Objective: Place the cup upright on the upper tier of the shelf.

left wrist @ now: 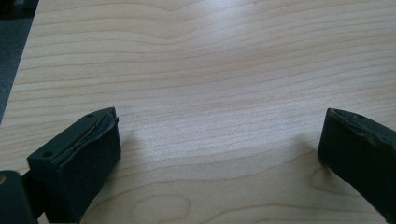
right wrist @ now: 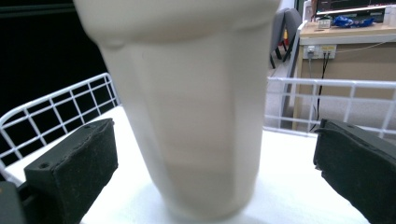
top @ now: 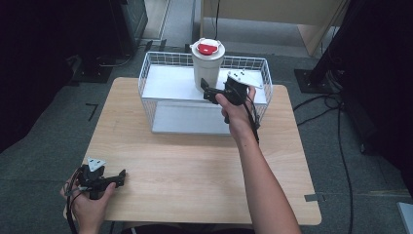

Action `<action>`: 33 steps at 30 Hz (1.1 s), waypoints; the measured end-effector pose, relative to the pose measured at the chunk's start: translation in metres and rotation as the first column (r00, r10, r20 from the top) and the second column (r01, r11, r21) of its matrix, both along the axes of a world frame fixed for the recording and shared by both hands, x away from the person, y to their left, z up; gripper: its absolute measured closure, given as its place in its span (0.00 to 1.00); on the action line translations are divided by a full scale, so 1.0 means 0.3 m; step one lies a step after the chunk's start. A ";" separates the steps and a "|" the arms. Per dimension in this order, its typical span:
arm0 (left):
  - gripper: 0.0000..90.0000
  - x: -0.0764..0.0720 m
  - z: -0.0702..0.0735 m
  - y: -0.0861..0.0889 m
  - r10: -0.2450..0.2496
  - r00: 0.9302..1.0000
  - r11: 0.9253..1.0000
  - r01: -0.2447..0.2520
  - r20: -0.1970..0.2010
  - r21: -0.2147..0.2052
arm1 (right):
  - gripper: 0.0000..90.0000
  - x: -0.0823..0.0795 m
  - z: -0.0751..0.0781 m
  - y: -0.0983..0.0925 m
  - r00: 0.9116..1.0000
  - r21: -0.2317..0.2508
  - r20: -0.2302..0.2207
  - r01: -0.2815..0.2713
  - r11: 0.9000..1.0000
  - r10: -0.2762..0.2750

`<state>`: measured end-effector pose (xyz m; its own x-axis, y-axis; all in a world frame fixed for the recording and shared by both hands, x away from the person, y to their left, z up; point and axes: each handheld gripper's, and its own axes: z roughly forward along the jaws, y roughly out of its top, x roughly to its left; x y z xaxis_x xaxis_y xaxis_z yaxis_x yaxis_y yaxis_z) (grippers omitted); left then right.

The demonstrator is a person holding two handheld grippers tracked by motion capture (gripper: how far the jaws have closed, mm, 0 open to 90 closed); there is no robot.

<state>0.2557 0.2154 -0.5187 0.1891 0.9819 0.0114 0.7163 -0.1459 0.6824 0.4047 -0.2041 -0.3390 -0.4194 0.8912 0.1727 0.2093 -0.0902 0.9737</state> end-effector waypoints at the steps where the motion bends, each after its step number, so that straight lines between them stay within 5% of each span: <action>1: 0.00 0.000 0.000 0.000 0.000 1.000 1.000 0.000 0.000 0.000 | 0.00 -0.011 -0.004 -0.006 1.000 0.000 -0.001 -0.003 1.000 0.003; 21: 0.00 0.000 0.000 0.000 0.001 1.000 1.000 -0.001 0.001 0.000 | 0.02 -0.200 -0.143 -0.155 1.000 -0.024 0.006 0.022 0.999 -0.022; 27: 0.00 0.000 0.000 0.000 0.001 1.000 1.000 -0.001 0.002 0.000 | 0.02 -0.253 -0.178 -0.181 0.999 -0.086 0.016 0.033 0.996 -0.032; 33: 0.00 0.000 0.000 0.000 0.001 1.000 1.000 -0.001 0.001 0.000 | 0.02 -0.314 -0.243 -0.216 0.999 -0.076 -0.008 0.041 0.996 -0.042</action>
<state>0.2558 0.2153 -0.5188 0.1878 0.9821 0.0116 0.7155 -0.1449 0.6834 0.3104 -0.2690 -0.4118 -0.3807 0.9185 0.1074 0.2160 -0.0246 0.9761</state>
